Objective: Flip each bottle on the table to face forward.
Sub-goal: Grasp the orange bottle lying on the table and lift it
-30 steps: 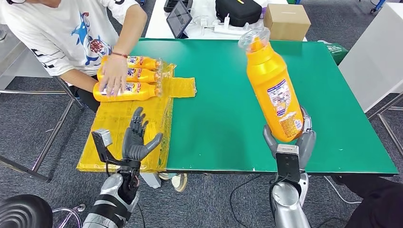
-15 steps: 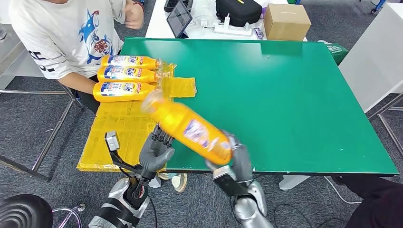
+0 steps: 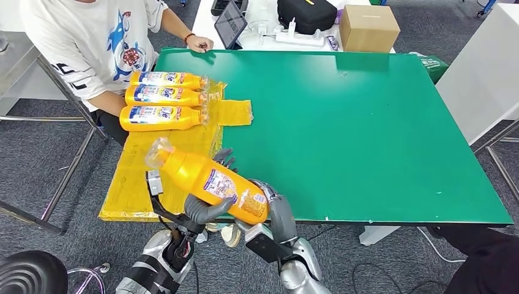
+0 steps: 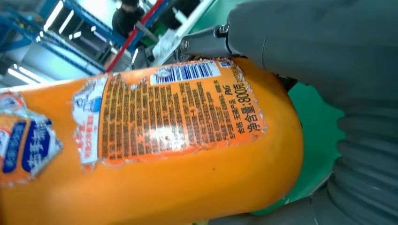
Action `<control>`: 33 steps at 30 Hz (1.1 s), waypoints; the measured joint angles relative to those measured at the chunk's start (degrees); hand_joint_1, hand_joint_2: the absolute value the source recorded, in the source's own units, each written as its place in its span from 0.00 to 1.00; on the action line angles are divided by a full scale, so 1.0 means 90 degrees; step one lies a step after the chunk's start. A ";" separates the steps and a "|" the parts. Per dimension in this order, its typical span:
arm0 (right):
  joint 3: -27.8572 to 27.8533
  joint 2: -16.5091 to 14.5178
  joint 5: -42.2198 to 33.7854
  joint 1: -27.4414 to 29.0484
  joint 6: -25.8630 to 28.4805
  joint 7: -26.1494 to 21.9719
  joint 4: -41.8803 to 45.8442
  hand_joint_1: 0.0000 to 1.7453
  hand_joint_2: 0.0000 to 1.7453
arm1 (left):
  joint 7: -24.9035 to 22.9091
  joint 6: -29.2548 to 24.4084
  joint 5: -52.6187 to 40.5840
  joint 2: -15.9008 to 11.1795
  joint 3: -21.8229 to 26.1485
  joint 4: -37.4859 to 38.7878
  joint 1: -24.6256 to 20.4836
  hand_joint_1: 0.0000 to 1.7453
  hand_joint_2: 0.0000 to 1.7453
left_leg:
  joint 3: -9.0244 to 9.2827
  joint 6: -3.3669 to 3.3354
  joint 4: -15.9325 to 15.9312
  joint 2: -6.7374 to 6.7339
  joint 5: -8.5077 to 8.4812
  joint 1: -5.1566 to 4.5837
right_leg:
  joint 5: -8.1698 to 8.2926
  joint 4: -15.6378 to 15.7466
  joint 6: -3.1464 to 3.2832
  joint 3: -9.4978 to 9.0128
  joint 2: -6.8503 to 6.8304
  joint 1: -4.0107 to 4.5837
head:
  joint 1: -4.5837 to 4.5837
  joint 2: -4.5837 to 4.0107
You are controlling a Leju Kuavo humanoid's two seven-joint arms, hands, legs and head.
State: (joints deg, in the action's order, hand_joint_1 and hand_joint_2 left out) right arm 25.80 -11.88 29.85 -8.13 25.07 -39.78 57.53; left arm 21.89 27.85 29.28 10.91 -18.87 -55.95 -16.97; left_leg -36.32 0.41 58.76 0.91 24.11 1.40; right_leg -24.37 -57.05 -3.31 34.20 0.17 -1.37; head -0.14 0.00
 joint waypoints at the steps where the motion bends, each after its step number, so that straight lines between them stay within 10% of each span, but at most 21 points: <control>1: 0.0045 -0.0020 -0.0019 -0.0057 -0.0073 0.0009 -0.0109 1.00 1.00 | 0.0025 -0.0010 -0.0007 -0.0002 -0.0010 0.0019 -0.0003 0.00 1.00 | 0.0000 0.0000 0.0000 -0.0001 0.0000 0.0000 | 0.0000 0.0000 0.0000 0.0000 0.0000 0.0000 | 0.0000 0.0000; 9: 0.0221 -0.0121 -0.0126 -0.0357 -0.0503 0.0105 -0.0846 1.00 1.00 | 0.0076 -0.0142 -0.0123 -0.0058 -0.0010 0.0029 0.0085 0.03 1.00 | -0.0001 0.0000 0.0001 0.0000 0.0000 -0.0003 | 0.0000 0.0000 0.0000 0.0001 0.0000 -0.0002 | 0.0000 0.0000; 13: 0.0272 -0.0132 -0.0123 -0.0447 -0.0629 0.0161 -0.1036 1.00 1.00 | 0.0060 -0.0078 -0.0023 -0.0087 0.0010 0.0019 0.0124 0.94 1.00 | 0.0000 0.0000 0.0001 -0.0002 0.0000 -0.0002 | 0.0000 0.0000 0.0000 0.0004 0.0002 -0.0002 | -0.0001 0.0000; 14: 0.0286 -0.0135 -0.0116 -0.0467 -0.0646 0.0172 -0.1071 1.00 1.00 | 0.0051 -0.0041 0.0034 -0.0091 0.0024 0.0018 0.0141 1.00 1.00 | 0.0000 0.0000 0.0001 -0.0003 0.0000 -0.0002 | 0.0000 0.0000 0.0000 0.0005 0.0003 -0.0002 | -0.0001 0.0000; 27: 0.0370 -0.0171 -0.0026 -0.0546 -0.0677 0.0205 -0.1260 1.00 1.00 | 0.0055 -0.0014 -0.0013 -0.0109 0.0117 -0.0115 0.0304 1.00 1.00 | 0.0000 0.0000 0.0001 -0.0003 0.0000 -0.0002 | 0.0000 0.0000 0.0000 0.0006 0.0003 -0.0002 | -0.0001 0.0000; 28: 0.0370 -0.0174 -0.0026 -0.0546 -0.0677 0.0205 -0.1263 0.95 1.00 | 0.0062 -0.0016 -0.0026 -0.0109 0.0118 -0.0116 0.0304 1.00 1.00 | 0.0000 0.0000 0.0001 -0.0004 0.0000 -0.0002 | 0.0000 0.0000 0.0000 0.0006 0.0004 -0.0002 | -0.0001 0.0000; 29: 0.0370 -0.0177 -0.0027 -0.0546 -0.0675 0.0205 -0.1266 0.70 1.00 | 0.0070 -0.0018 -0.0042 -0.0110 0.0118 -0.0118 0.0304 1.00 1.00 | 0.0000 0.0000 0.0001 -0.0004 0.0000 -0.0002 | 0.0000 0.0000 0.0000 0.0006 0.0004 -0.0002 | -0.0001 0.0000; 32: 0.0370 -0.0185 -0.0025 -0.0552 -0.0644 0.0219 -0.1272 0.00 0.25 | 0.0104 -0.0017 -0.0095 -0.0110 0.0117 -0.0132 0.0303 1.00 1.00 | 0.0000 0.0000 0.0001 -0.0004 0.0000 -0.0002 | 0.0000 0.0000 0.0000 0.0006 0.0003 -0.0002 | 0.0000 0.0000; 33: 0.0370 -0.0191 -0.0025 -0.0553 -0.0623 0.0241 -0.1272 0.00 0.00 | 0.0127 -0.0039 -0.0131 -0.0110 0.0116 -0.0146 0.0301 1.00 1.00 | 0.0000 0.0000 0.0001 -0.0004 0.0000 -0.0002 | 0.0000 0.0000 0.0000 0.0005 0.0003 -0.0002 | -0.0001 0.0000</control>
State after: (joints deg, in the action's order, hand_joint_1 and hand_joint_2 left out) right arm 29.14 -13.60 29.62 -13.11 19.46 -37.62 46.09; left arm 23.03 27.50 28.11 9.92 -17.83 -57.27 -14.26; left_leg -36.32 0.41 58.77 0.88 24.11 1.38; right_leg -24.36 -57.05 -3.31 34.25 0.20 -1.38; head -0.15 0.00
